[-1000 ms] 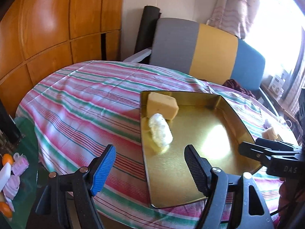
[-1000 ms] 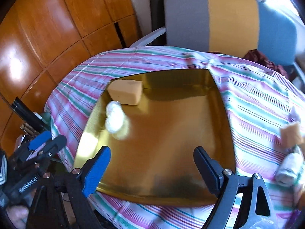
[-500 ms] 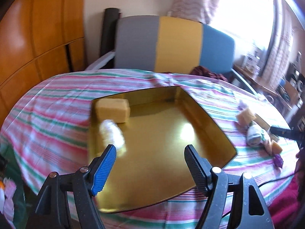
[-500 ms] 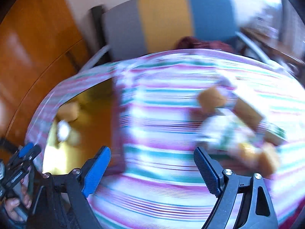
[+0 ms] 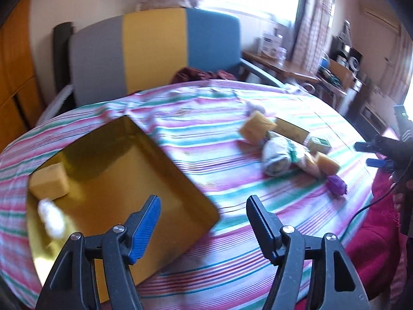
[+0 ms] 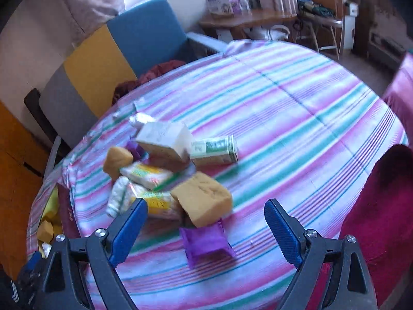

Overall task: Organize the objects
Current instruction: 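Grasp the purple packet with the right tool while the left tool grasps the white cloth roll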

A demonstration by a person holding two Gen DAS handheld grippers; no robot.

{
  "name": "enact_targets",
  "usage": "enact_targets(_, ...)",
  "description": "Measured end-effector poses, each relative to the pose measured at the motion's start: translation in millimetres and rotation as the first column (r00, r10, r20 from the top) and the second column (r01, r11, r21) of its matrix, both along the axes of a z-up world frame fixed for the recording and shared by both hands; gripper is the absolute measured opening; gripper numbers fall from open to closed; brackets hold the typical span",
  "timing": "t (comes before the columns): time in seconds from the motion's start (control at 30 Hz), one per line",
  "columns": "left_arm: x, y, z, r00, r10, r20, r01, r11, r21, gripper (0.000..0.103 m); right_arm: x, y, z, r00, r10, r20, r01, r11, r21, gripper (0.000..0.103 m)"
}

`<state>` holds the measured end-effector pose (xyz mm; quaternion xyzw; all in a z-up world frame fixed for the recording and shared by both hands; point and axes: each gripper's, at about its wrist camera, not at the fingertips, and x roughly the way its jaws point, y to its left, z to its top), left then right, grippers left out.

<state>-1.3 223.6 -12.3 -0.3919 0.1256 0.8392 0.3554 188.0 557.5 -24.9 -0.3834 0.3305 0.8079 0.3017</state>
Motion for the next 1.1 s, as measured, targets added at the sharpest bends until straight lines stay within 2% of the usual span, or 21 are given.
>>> enact_targets(0.13, 8, 22, -5, 0.998, -0.064, 0.017, 0.065, 0.998, -0.022, 0.070, -5, -2, -24, 0.998, 0.050, 0.048, -0.046, 0.995, -0.083, 0.091)
enact_targets(0.27, 10, 42, -8, 0.992, -0.113, 0.052, 0.114, 0.993, -0.020, 0.068, -18, -9, -50, 0.987, 0.110, 0.120, -0.094, 0.987, -0.128, 0.088)
enact_targets(0.33, 11, 54, -10, 0.988, -0.138, 0.069, 0.139, 0.990, -0.011, 0.067, -26, -13, -60, 0.973, 0.152, 0.175, -0.128, 0.982, -0.142, 0.081)
enact_targets(0.37, 11, 59, -10, 0.985, -0.152, 0.076, 0.153, 0.988, -0.007, 0.065, -30, -16, -65, 0.965, 0.171, 0.201, -0.144, 0.980, -0.140, 0.070)
enact_targets(0.4, 11, 66, -11, 0.983, -0.166, 0.082, 0.167, 0.986, -0.003, 0.064, -34, -19, -69, 0.954, 0.190, 0.233, -0.162, 0.978, -0.134, 0.055)
enact_targets(0.5, 8, 82, -15, 0.977, -0.187, 0.100, 0.188, 0.982, -0.007, 0.064, -43, -31, -75, 0.923, 0.238, 0.304, -0.223, 0.971, -0.083, 0.053)
enact_targets(0.67, -6, 113, -31, 0.966, -0.202, 0.163, 0.210, 0.977, -0.029, 0.064, -42, -40, -75, 0.921, 0.292, 0.257, -0.280, 0.956, -0.085, 0.049)
enact_targets(0.9, -48, 143, -58, 0.928, -0.120, 0.353, 0.118, 0.993, 0.027, 0.064, -41, -51, -78, 0.908, 0.345, 0.238, -0.334, 0.939, -0.087, 0.050)
enact_targets(1.1, -64, 167, -68, 0.919, -0.099, 0.381, 0.090, 0.995, 0.041, 0.064, -37, -52, -81, 0.905, 0.353, 0.238, -0.341, 0.936, -0.089, 0.051)
